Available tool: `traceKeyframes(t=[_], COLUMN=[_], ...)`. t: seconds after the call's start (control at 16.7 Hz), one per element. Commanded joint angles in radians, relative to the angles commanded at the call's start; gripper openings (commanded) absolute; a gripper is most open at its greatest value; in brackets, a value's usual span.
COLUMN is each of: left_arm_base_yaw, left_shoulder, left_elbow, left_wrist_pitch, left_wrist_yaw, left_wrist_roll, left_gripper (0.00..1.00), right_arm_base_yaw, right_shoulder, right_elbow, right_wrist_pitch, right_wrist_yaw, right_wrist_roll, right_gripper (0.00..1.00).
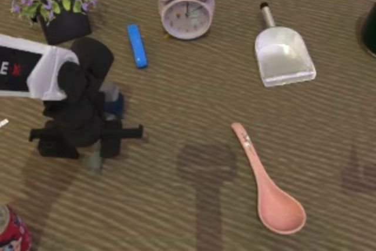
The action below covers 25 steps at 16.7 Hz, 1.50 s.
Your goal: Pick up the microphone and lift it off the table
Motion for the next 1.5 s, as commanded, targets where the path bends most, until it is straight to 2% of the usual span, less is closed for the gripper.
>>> traceKeyframes(t=[0.12, 0.18, 0.6, 0.66, 0.78, 1.08, 1.5], left_arm_base_yaw=[0.000, 0.000, 0.000, 0.010, 0.010, 0.017, 0.042], left_shoulder=[0.000, 0.000, 0.000, -0.058, -0.060, -0.097, -0.226], left_elbow=[0.000, 0.000, 0.000, 0.006, 0.003, -0.038, -0.183], left_wrist_pitch=[0.000, 0.000, 0.000, -0.053, -0.041, 0.166, 0.716], left_wrist_yaw=[0.000, 0.000, 0.000, -0.073, -0.068, 0.012, 0.220], left_wrist_roll=[0.000, 0.000, 0.000, 0.049, 0.052, 0.091, 0.199], left_gripper=[0.02, 0.00, 0.00, 0.00, 0.00, 0.00, 0.00], right_arm_base_yaw=[0.000, 0.000, 0.000, 0.000, 0.000, 0.000, 0.000], right_shoulder=[0.000, 0.000, 0.000, 0.000, 0.000, 0.000, 0.000], right_elbow=[0.000, 0.000, 0.000, 0.000, 0.000, 0.000, 0.000], right_wrist_pitch=[0.000, 0.000, 0.000, 0.000, 0.000, 0.000, 0.000], right_wrist_yaw=[0.000, 0.000, 0.000, 0.000, 0.000, 0.000, 0.000], right_wrist_roll=[0.000, 0.000, 0.000, 0.000, 0.000, 0.000, 0.000], right_gripper=[1.00, 1.00, 1.00, 1.00, 1.00, 1.00, 1.00])
